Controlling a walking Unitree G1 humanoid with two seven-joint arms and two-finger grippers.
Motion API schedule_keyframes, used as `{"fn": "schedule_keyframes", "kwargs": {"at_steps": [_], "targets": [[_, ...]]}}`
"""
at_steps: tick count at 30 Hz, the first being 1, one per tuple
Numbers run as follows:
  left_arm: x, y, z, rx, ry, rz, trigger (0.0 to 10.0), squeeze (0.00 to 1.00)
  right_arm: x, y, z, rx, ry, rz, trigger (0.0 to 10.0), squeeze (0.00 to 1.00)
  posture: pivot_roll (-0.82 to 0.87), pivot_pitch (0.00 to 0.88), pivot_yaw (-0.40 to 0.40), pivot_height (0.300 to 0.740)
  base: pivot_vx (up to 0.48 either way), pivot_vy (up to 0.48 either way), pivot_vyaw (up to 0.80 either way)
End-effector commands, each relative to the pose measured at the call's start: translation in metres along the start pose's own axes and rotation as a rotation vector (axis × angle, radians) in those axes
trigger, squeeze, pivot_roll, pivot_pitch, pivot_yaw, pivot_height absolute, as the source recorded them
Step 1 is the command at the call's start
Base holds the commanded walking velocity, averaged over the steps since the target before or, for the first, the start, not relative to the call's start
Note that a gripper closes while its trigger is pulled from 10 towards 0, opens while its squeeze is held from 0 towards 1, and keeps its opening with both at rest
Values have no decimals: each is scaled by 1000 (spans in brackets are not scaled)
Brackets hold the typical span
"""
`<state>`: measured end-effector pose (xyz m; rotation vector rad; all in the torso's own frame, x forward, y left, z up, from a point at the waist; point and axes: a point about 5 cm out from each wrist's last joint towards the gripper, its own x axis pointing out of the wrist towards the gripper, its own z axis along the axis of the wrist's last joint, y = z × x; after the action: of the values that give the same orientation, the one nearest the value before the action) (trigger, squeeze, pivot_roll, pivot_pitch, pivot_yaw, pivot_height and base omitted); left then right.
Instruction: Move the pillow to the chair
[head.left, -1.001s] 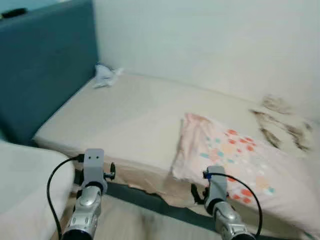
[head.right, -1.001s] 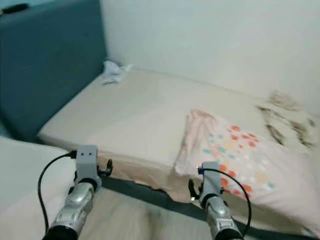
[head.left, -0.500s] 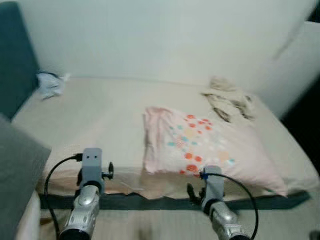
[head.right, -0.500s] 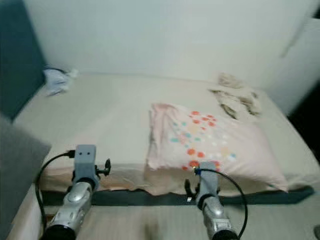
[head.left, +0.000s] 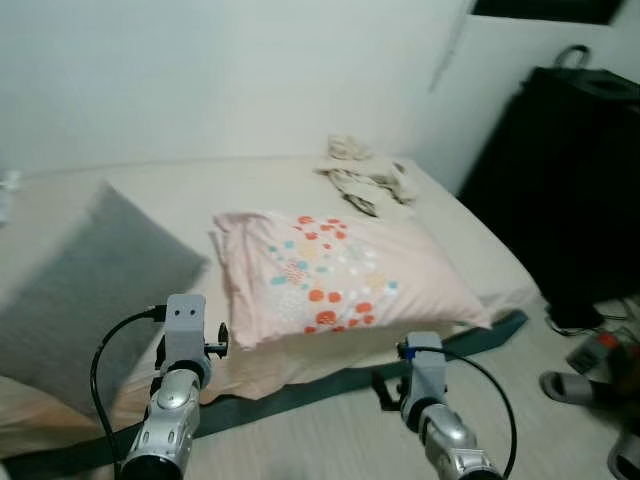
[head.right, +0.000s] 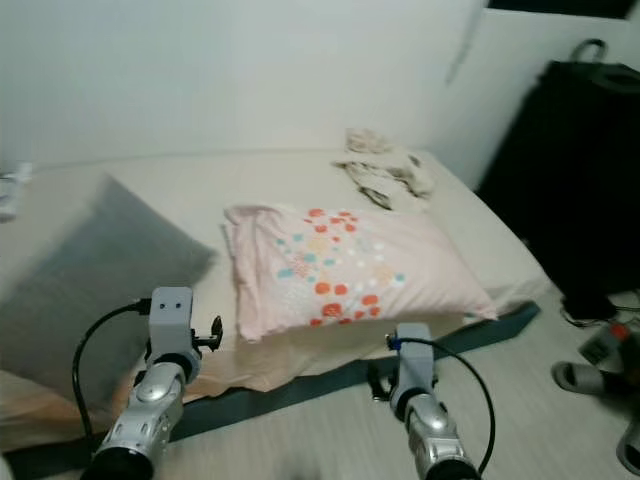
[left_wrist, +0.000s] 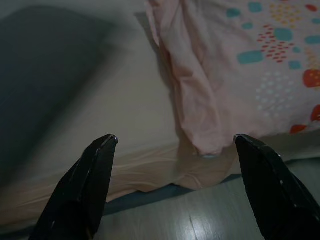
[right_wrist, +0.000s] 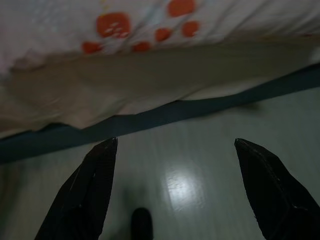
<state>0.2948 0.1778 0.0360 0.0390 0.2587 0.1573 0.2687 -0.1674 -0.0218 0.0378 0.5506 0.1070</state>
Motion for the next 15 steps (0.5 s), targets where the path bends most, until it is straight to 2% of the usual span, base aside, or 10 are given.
{"fn": "schedule_keyframes", "kwargs": {"at_steps": [1,2,4,10,13,14,15], "targets": [[-4,6,-20,20,92,2,10000,0,0,1,-2,-26,29,36,10000,0,-2,55,-90,740,0,0,0],[-4,6,-20,20,92,2,10000,0,0,1,-2,-26,29,36,10000,0,-2,55,-90,740,0,0,0],[-7,14,-33,66,158,20,10000,0,0,1,-5,-44,49,43,10000,0,1,49,-93,740,0,0,0],[-8,26,-38,38,195,64,10000,0,2,2,0,-87,42,67,10000,0,22,20,-97,740,0,0,0],[-6,28,-35,-3,183,79,10000,0,4,13,4,-134,29,120,10000,0,28,9,-92,740,0,0,785],[-6,27,-33,0,179,68,10000,0,5,15,5,-136,26,120,10000,0,29,9,-93,740,0,0,800],[-4,25,-31,6,169,51,10000,0,7,16,6,-96,29,101,10000,0,35,2,-98,740,0,0,0]]}}
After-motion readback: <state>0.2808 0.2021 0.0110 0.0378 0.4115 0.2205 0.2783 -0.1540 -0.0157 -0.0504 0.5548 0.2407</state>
